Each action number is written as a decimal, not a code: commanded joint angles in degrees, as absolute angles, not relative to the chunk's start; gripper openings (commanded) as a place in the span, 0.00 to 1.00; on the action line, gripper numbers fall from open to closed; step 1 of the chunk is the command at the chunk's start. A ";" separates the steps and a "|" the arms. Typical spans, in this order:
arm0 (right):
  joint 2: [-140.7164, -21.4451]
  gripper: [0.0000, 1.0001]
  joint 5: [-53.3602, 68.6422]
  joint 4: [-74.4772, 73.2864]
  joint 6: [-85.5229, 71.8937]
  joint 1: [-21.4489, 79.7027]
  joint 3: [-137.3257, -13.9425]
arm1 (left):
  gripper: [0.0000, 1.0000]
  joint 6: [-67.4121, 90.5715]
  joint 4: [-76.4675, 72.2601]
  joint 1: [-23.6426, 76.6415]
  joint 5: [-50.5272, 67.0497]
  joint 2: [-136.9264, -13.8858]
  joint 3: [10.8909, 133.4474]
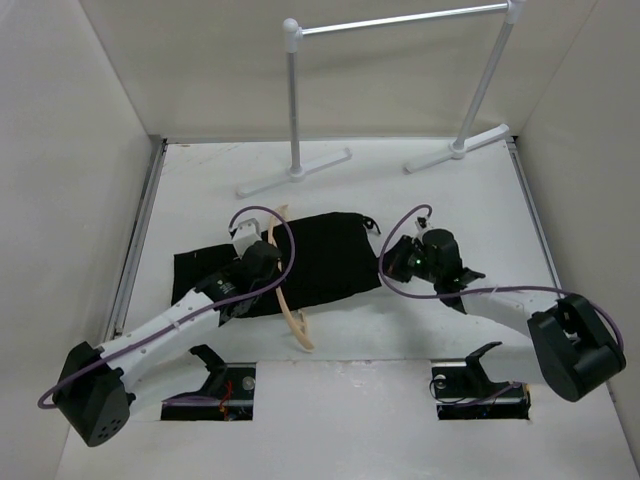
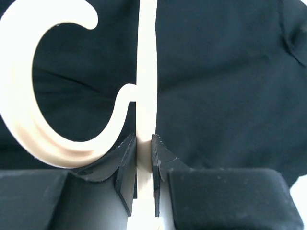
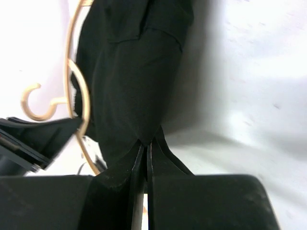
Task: Place the trousers on the hanger
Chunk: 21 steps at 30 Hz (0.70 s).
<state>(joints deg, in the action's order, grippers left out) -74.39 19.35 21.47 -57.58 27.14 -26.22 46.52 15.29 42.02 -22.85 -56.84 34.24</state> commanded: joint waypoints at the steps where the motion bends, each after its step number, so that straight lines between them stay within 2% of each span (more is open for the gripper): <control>1: -71.55 0.07 16.71 16.35 -54.14 26.50 -24.35 | 0.02 44.13 18.19 40.21 -24.34 -54.41 33.57; 6: -69.43 0.09 15.20 13.98 -53.09 25.62 -22.50 | 0.02 42.89 20.21 39.07 -24.70 -53.18 34.19; 14: -73.56 0.18 14.50 13.62 -53.09 26.06 -22.76 | 0.02 42.10 20.83 42.31 -26.28 -54.40 40.86; 15: -73.48 0.23 14.41 13.71 -53.17 26.23 -22.94 | 0.02 42.10 20.57 43.01 -26.28 -54.67 41.83; 19: -70.67 0.56 13.71 12.05 -52.91 26.32 -23.81 | 0.02 42.19 19.16 46.26 -27.33 -55.37 45.52; 21: -68.65 0.66 13.62 9.86 -52.39 26.32 -24.60 | 0.02 42.10 19.07 47.67 -28.38 -55.63 47.36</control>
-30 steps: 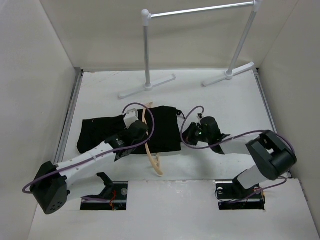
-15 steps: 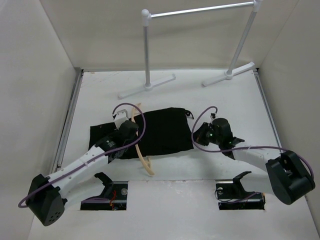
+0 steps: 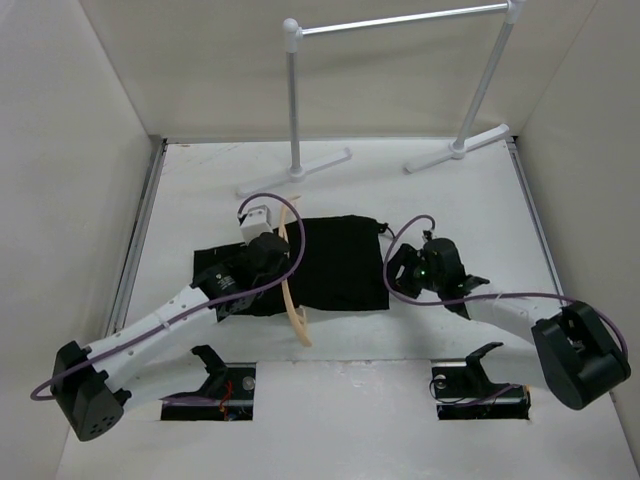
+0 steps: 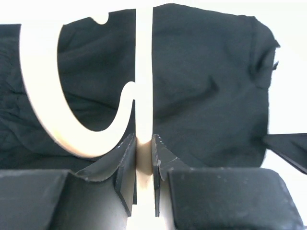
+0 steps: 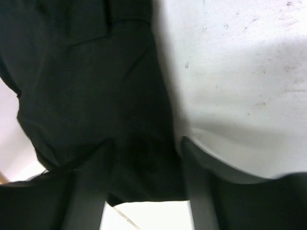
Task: Place the trousers on the hanger
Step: Place the trousers on the hanger, then place the hanger at the clothesline.
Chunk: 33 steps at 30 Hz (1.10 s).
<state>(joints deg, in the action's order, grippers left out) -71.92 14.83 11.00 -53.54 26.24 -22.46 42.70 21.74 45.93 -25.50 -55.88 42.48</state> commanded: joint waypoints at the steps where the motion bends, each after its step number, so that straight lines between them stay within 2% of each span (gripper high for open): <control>1: -67.42 0.69 13.62 8.54 -51.77 26.32 -25.22 | 0.02 42.01 19.59 48.20 -29.17 -55.81 48.42; 3: -64.18 0.73 13.62 4.94 -50.72 26.32 -26.62 | 0.02 40.96 20.21 49.34 -30.84 -55.90 50.26; 6: -56.98 0.74 12.22 -2.35 -49.40 26.32 -30.04 | 0.02 39.20 22.23 51.19 -33.04 -56.60 55.18; 12: -43.43 0.68 11.33 -16.33 -45.88 26.32 -42.95 | 0.02 34.72 26.19 53.22 -33.40 -60.90 70.81; 13: -42.29 0.64 11.77 -17.13 -45.53 26.32 -45.24 | 0.02 33.93 26.71 53.39 -33.22 -61.95 73.54; 14: -41.75 0.55 12.56 -17.49 -45.27 26.84 -47.61 | 0.02 33.14 27.41 53.39 -33.05 -63.01 76.09; 16: -42.71 0.30 15.45 -17.40 -44.56 29.91 -52.53 | 0.02 32.00 28.38 53.92 -32.78 -65.38 80.92; 17: -43.93 0.23 16.51 -17.23 -44.13 32.36 -55.08 | 0.02 31.56 28.48 54.01 -32.52 -66.52 82.95; 18: -45.51 0.20 16.70 -16.97 -43.69 35.26 -57.63 | 0.02 31.12 28.48 54.18 -32.17 -67.58 84.80; 19: -47.27 0.21 16.53 -16.70 -43.25 38.24 -60.18 | 0.02 30.77 28.48 54.36 -31.65 -68.72 86.47; 21: -50.78 0.30 15.04 -15.74 -42.19 43.78 -65.10 | 0.02 30.32 27.78 54.36 -30.85 -70.57 88.76; 24: -55.97 0.60 13.10 -14.77 -40.96 49.77 -69.95 | 0.02 30.15 26.20 54.01 -30.41 -72.51 90.61; 25: -57.47 0.66 12.92 -14.33 -40.70 51.09 -70.66 | 0.02 30.15 25.41 54.01 -30.24 -72.77 90.96; 28: -61.25 0.71 12.66 -11.70 -40.78 53.47 -71.01 | 0.02 30.15 23.56 54.27 -29.97 -73.39 91.32; 33: -67.22 0.71 11.87 -8.26 -40.87 55.76 -71.10 | 0.02 30.41 23.20 54.62 -29.88 -73.83 90.88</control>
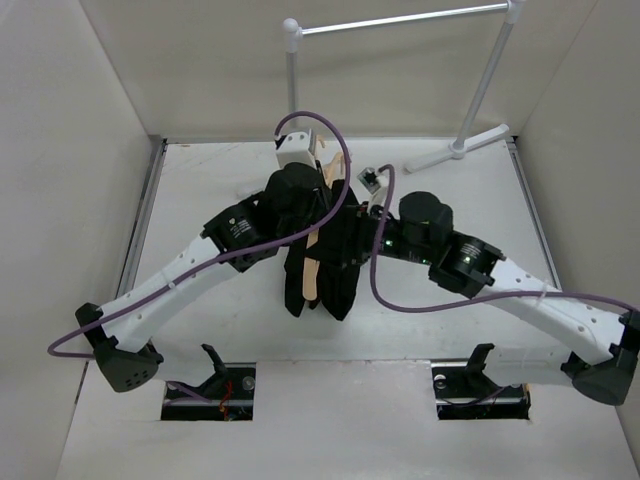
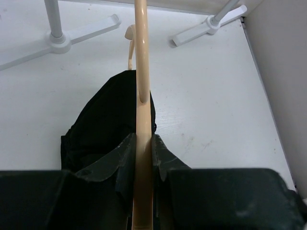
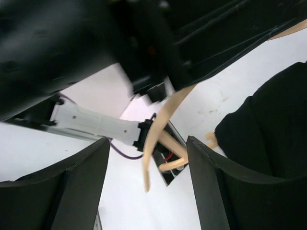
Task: Place the trousers on the hanger
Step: Place the hanger at the clothesline.
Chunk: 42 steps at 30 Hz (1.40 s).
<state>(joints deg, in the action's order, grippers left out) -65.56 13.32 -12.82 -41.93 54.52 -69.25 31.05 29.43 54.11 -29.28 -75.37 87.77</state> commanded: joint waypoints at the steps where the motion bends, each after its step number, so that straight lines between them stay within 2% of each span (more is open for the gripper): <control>1: -68.19 0.70 11.34 -8.00 -40.78 56.29 -71.02 | 0.02 30.50 23.20 54.62 -29.80 -73.74 90.79; 3: -69.78 0.66 9.94 -7.56 -40.78 57.43 -70.75 | 0.02 30.76 23.20 54.45 -29.53 -73.48 90.35; 5: -70.92 0.56 8.97 -6.16 -40.95 58.40 -70.23 | 0.02 31.02 22.94 54.36 -29.53 -73.13 89.83; 6: -71.28 0.49 8.70 -5.28 -41.13 58.66 -69.88 | 0.02 31.11 22.94 54.27 -29.53 -72.95 89.56; 9: -71.02 0.20 6.69 -3.00 -42.27 59.10 -68.21 | 0.03 31.73 22.68 54.27 -29.53 -72.16 88.42; 11: -69.27 0.14 5.45 -1.59 -42.98 59.10 -66.80 | 0.09 33.04 22.68 53.83 -29.79 -70.85 87.19; 17: -63.73 0.09 4.92 2.28 -44.82 58.93 -63.28 | 0.38 38.75 20.92 49.01 -28.22 -64.43 80.52; 21: -62.23 0.07 5.27 1.50 -43.69 56.74 -63.46 | 0.47 40.43 20.74 45.49 -25.58 -60.30 78.93; 35: -61.43 0.03 12.47 6.59 -42.89 42.77 -71.80 | 0.49 43.77 24.70 36.00 -21.98 -50.45 74.18; 39: -61.79 0.03 14.77 7.30 -44.38 41.35 -70.85 | 0.51 47.36 24.44 34.76 -15.31 -52.03 72.96; 42: -60.47 0.03 14.15 7.38 -44.73 41.52 -65.76 | 0.53 56.22 19.10 36.68 -8.72 -54.22 67.70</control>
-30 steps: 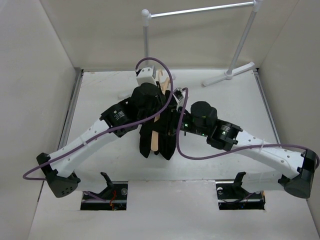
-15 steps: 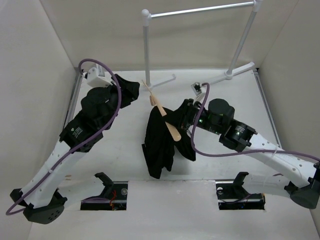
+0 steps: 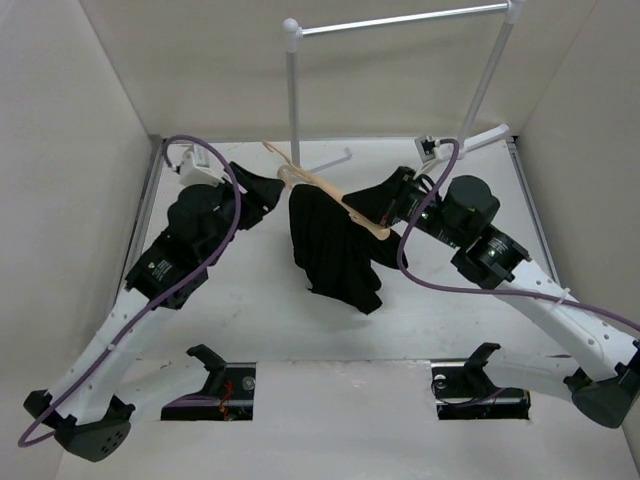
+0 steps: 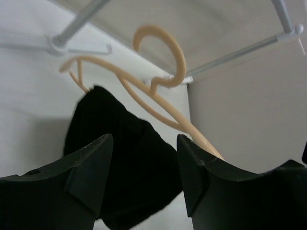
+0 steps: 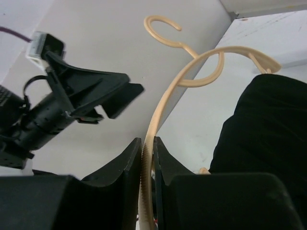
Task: Place the trousers on the hanger
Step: Place the hanger at the clothesline.
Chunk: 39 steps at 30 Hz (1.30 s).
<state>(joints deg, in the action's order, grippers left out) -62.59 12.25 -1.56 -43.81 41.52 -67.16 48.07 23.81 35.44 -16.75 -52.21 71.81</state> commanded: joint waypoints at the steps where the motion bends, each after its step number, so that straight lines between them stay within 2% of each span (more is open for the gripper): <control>1: -59.77 0.03 13.72 7.82 -45.35 41.70 -63.83 | 0.54 58.08 16.55 37.21 -7.83 -54.49 65.85; 4: -57.40 0.03 13.45 10.36 -47.28 42.14 -58.20 | 0.58 63.27 5.92 38.19 -7.73 -55.54 59.95; 7: -54.76 0.03 13.01 11.60 -48.78 42.23 -53.89 | 0.60 64.07 0.63 38.80 -8.52 -58.35 59.15; 11: -51.25 0.03 12.13 11.78 -49.48 42.49 -49.67 | 0.62 64.16 0.43 41.08 -7.91 -64.50 61.43; 14: -48.70 0.03 11.43 11.87 -49.83 42.49 -47.03 | 0.59 64.25 3.50 43.19 -7.74 -69.07 63.10; 17: -46.59 0.03 10.90 11.43 -50.10 42.32 -44.74 | 0.50 64.34 6.06 44.25 -7.91 -71.45 64.25; 24: -41.93 0.05 10.37 8.18 -51.06 42.93 -38.77 | 0.17 64.07 4.75 44.33 -11.16 -73.39 65.91; 26: -40.17 0.06 9.93 6.42 -51.15 43.02 -37.01 | 0.11 63.90 4.22 45.12 -11.69 -73.48 66.00; 29: -37.62 0.21 8.53 2.39 -51.24 42.93 -35.34 | 0.07 63.46 4.92 46.62 -12.83 -73.13 66.27; 34: -40.06 0.59 10.10 -2.10 -49.31 42.84 -38.66 | 0.05 62.41 7.38 50.31 -15.73 -72.33 67.14; 36: -43.49 0.67 10.72 -2.55 -48.08 43.37 -41.91 | 0.04 61.00 8.26 52.06 -17.48 -72.33 68.37; 39: -49.81 0.71 11.86 -1.94 -47.37 46.61 -46.04 | 0.04 58.63 9.40 54.44 -20.12 -72.51 70.66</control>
<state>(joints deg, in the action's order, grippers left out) -46.13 10.04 -2.74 -49.21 43.92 -40.73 61.60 10.48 52.42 -16.16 -74.35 65.67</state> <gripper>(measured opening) 0.706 0.127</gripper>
